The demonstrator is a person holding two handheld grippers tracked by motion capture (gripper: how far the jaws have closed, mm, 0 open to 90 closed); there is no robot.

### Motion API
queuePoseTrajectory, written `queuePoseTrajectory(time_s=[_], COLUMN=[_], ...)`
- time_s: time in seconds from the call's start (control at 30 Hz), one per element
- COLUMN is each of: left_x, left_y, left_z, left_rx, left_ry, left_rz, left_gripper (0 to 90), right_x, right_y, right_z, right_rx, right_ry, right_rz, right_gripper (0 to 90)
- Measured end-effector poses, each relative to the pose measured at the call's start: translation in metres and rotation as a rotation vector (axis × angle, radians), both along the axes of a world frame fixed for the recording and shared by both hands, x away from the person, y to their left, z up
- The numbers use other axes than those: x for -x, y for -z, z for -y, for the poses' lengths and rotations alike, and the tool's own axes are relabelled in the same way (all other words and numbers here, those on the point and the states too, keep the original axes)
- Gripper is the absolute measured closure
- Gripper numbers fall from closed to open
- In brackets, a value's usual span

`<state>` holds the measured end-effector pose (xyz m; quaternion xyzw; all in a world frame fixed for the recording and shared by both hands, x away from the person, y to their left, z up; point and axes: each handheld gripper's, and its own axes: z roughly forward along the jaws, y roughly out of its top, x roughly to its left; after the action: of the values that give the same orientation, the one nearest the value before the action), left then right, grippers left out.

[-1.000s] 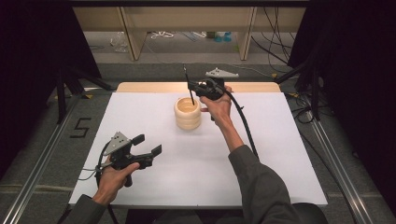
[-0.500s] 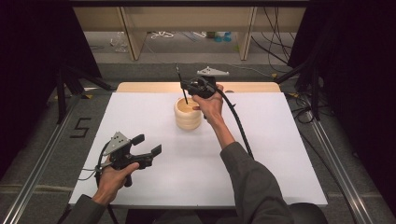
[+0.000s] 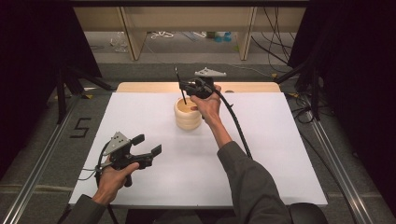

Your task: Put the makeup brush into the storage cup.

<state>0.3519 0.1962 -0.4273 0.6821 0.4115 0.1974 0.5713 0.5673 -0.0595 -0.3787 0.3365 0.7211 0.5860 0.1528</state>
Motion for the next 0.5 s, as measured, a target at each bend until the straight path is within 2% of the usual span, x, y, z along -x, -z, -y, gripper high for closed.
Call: queuePoseTrajectory(time_s=[0.1,0.13,0.2,0.27,0.3,0.43,0.5], left_x=[0.000,0.000,0.000,0.000,0.000,0.000,0.000], left_y=[0.000,0.000,0.000,0.000,0.000,0.000,0.000], left_z=[0.000,0.000,0.000,0.000,0.000,0.000,0.000], left_rx=[0.000,0.001,0.002,0.002,0.002,0.001,0.002], left_ry=[0.000,-0.001,-0.001,-0.001,0.000,0.000,0.000], left_rz=[0.000,0.000,0.000,0.000,0.001,0.001,0.001], left_gripper=[15.6,15.5,15.6,15.6,15.5,15.5,15.6], right_x=[-0.001,0.000,-0.002,-0.002,-0.003,-0.003,-0.004], right_y=[-0.003,-0.005,-0.007,-0.008,-0.007,-0.003,-0.001], right_z=[-0.003,-0.005,-0.008,-0.009,-0.010,-0.010,-0.011], right_rx=[0.009,0.005,0.006,0.008,0.005,0.022,0.024], right_ry=[-0.002,-0.005,-0.005,-0.007,-0.005,-0.005,-0.005], right_rz=[0.012,0.000,0.026,0.014,0.021,-0.003,0.019], right_gripper=[85.7,85.7,85.6,85.7,85.6,85.7,85.7])
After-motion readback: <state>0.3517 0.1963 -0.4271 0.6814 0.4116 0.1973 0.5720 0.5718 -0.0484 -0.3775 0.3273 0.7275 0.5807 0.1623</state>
